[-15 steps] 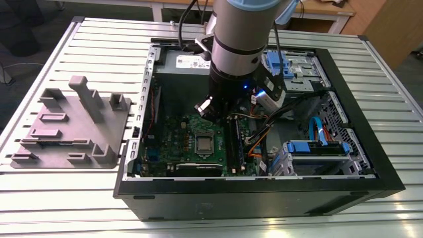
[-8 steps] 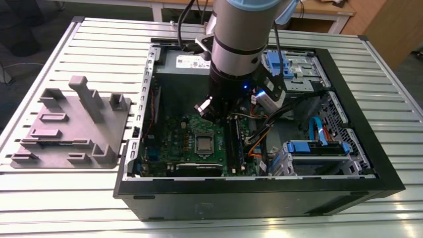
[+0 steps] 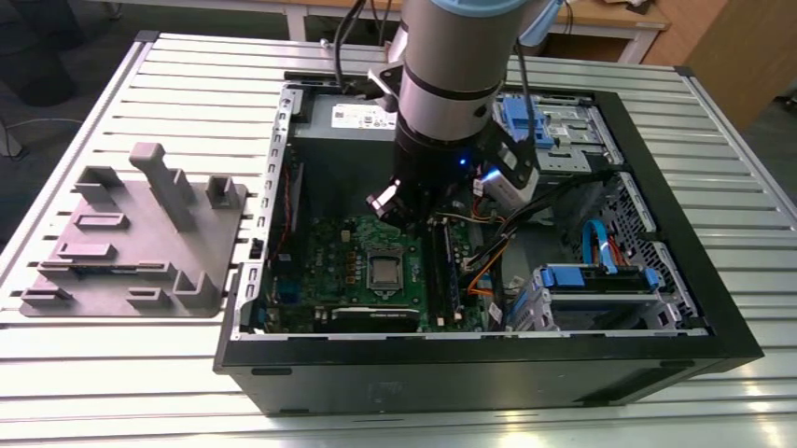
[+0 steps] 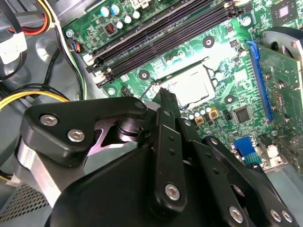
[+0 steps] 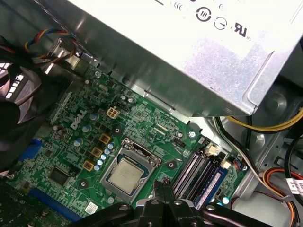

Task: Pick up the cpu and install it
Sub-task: 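Install the first cpu locking lever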

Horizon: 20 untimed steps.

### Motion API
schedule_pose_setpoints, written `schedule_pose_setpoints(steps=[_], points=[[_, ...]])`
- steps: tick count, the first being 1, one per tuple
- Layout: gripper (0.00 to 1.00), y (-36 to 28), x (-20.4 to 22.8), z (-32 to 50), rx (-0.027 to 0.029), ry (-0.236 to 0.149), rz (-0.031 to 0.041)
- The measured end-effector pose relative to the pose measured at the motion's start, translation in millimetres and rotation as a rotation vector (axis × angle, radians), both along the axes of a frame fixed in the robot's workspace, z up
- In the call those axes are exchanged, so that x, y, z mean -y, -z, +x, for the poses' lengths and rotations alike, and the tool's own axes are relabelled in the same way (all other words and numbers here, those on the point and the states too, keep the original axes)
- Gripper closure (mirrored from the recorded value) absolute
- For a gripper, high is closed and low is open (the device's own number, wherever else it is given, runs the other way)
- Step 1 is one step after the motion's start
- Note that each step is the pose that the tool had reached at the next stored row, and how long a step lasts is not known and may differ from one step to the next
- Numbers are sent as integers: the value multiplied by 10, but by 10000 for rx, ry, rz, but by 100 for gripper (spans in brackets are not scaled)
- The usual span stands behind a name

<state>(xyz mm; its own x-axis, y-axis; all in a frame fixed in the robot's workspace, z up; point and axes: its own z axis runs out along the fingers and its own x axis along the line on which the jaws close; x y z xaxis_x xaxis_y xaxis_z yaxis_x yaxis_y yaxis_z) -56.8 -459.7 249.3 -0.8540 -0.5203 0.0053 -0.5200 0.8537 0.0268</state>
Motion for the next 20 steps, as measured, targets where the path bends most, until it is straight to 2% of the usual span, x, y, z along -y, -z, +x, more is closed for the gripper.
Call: schedule_pose_setpoints(steps=[7, 11, 16, 18, 20], points=[[89, -51, 0, 0, 1, 0, 2], [89, -54, -3, 0, 0, 0, 3], [89, -52, -64, -1, 5, 1, 34], [89, -51, -100, -2, 7, 0, 73], [89, -52, -119, -3, 6, 0, 160]])
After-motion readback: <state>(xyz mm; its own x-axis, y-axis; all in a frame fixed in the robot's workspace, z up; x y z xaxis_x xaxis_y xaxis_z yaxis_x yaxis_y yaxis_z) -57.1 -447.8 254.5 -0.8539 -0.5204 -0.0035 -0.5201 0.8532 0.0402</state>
